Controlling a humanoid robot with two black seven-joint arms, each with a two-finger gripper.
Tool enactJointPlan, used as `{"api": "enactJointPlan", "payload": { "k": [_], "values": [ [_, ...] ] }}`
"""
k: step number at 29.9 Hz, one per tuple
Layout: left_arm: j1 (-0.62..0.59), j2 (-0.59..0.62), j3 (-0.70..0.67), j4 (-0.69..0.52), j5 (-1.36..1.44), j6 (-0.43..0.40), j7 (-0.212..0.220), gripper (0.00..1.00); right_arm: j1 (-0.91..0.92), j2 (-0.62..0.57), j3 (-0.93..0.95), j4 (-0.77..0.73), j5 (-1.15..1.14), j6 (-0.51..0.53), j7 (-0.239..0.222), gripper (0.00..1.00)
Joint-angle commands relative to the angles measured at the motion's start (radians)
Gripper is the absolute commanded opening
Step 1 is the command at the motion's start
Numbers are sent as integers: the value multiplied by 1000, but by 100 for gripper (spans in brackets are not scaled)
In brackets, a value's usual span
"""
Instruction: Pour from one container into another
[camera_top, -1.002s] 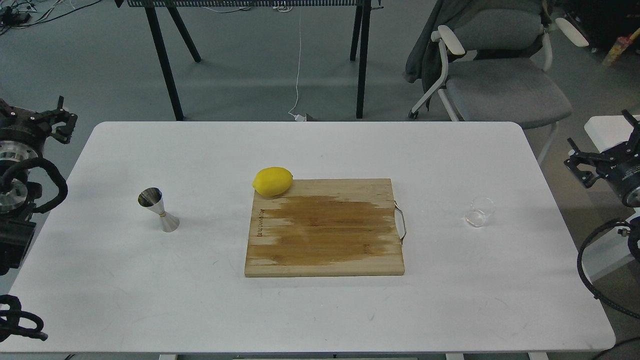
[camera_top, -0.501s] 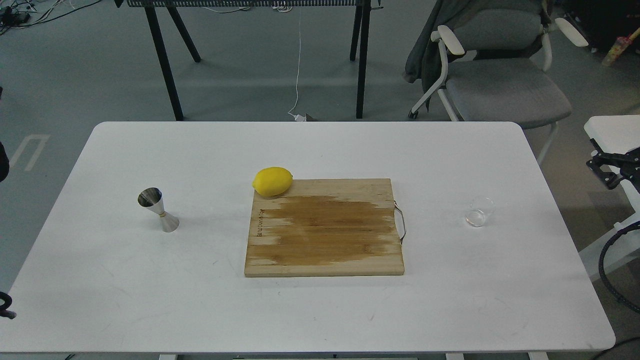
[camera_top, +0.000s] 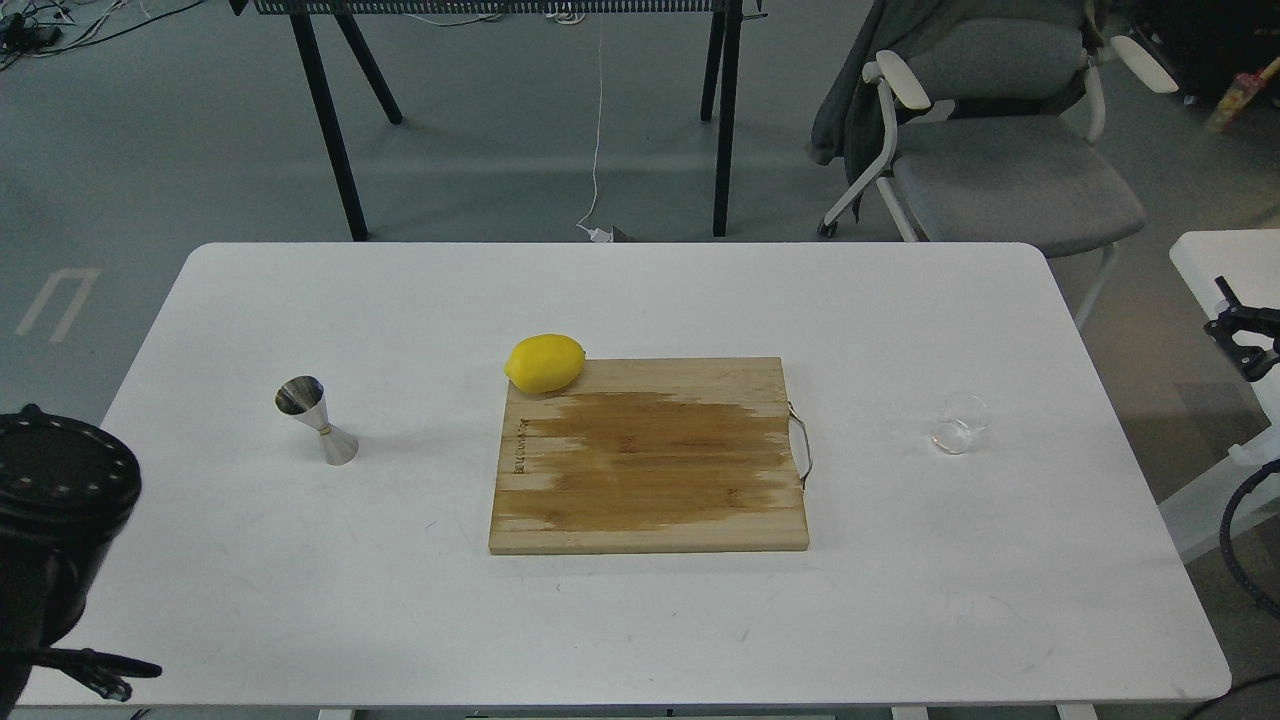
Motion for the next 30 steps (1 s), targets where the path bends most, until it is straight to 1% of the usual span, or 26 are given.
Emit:
{"api": "enactJointPlan", "payload": {
  "k": [1, 5, 7, 9, 13, 16, 19, 21, 26, 27, 30],
  "values": [
    [124, -92, 169, 224, 1, 0, 1, 100, -14, 2, 0, -1, 0, 0, 2, 100],
    [289, -80, 310, 362, 1, 0, 1, 100, -25, 2, 0, -1, 0, 0, 4, 100],
    [380, -38, 387, 402, 1, 0, 1, 100, -28, 2, 0, -2, 0, 0, 4, 100],
    [479, 33, 453, 422, -1, 0, 1, 100, -31, 2, 0, -4, 0, 0, 4, 100],
    [647, 127, 587, 422, -2, 0, 1, 100, -42, 3, 0, -2, 0, 0, 5, 100],
    [721, 156, 618, 419, -4, 0, 1, 99, -51, 3, 0, -2, 1, 0, 5, 100],
    [765, 161, 625, 419, -4, 0, 1, 99, -59, 3, 0, -4, 0, 0, 11, 100],
    [825, 168, 625, 423, -7, 0, 1, 98, -68, 3, 1, -4, 1, 0, 13, 100],
    [971, 246, 668, 436, -97, 0, 1, 97, -80, 2, 1, -11, 1, 0, 15, 100],
    [997, 250, 673, 436, -115, 21, 1, 97, -82, 2, 1, -17, 1, 0, 15, 100],
    [1069, 247, 693, 436, -125, 128, 1, 97, -85, 2, 1, -24, 1, 0, 15, 100]
  ]
}}
